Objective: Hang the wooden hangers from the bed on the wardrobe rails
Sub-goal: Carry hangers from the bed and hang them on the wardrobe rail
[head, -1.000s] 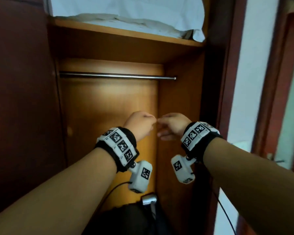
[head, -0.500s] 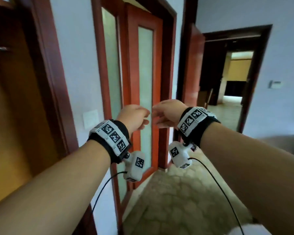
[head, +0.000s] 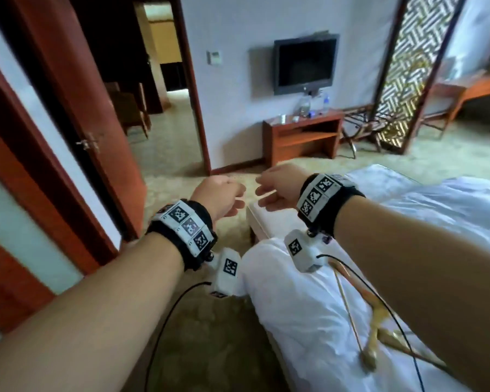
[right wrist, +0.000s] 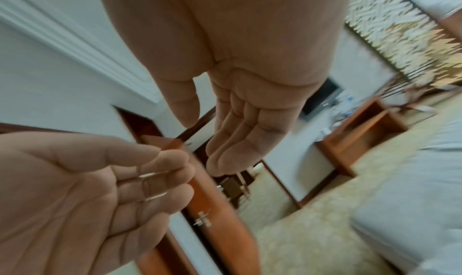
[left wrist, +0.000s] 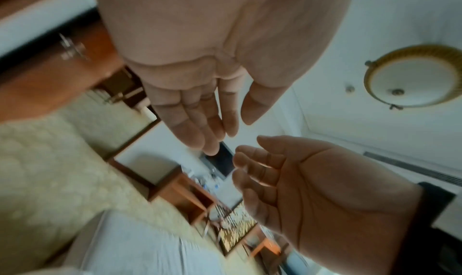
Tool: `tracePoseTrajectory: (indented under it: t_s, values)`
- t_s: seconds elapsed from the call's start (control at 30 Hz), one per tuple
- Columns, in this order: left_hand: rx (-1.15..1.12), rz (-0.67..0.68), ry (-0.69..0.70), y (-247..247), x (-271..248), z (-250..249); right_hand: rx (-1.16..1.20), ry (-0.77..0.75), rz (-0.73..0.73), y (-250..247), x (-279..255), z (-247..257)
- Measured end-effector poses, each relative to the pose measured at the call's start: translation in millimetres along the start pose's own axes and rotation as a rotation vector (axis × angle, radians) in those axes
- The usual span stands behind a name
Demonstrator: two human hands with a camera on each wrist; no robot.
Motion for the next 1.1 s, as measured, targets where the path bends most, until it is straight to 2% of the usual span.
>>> tracePoseTrajectory:
  t_s: [0.13, 0.23, 0.33, 0.47, 0.57, 0.83, 0.97, 1.1]
  values:
    - [-0.015, 0.254, -0.032, 92, 26, 13, 0.048, 0.149, -0.318, -94, -11, -57]
    - [0.006, 0.447, -0.016, 147, 35, 25, 0.075, 0.263, -0.55, -146, -41, -103]
    - [0.015, 0.601, 0.009, 186, 34, 32, 0.118, 0.311, -0.751, -179, -82, -141]
    - [0.009, 0.76, 0.016, 222, 22, 37, 0.193, 0.385, -0.937, -197, -134, -176]
    - [0.004, 0.847, 0.017, 241, 12, 38, 0.248, 0.418, -1.021, -206, -162, -196]
    - [0.061, 0.926, 0.008, 296, 7, 35, 0.395, 0.461, -1.137, -236, -199, -240]
    - [0.1, 0.941, -0.007, 339, 17, 38, 0.391, 0.539, -1.186, -266, -202, -273]
    - [0.157, 0.937, -0.043, 391, 36, 46, 0.425, 0.572, -1.168, -310, -178, -304]
Point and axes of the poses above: each hand's wrist, its own x-axis towards the middle knuckle, its own y-axis out of the palm, z = x × y, the point moved 2 cm from there along x, towards the middle knuckle, and after that the axes turned 8 degrees about x, right-handed, at the moved point
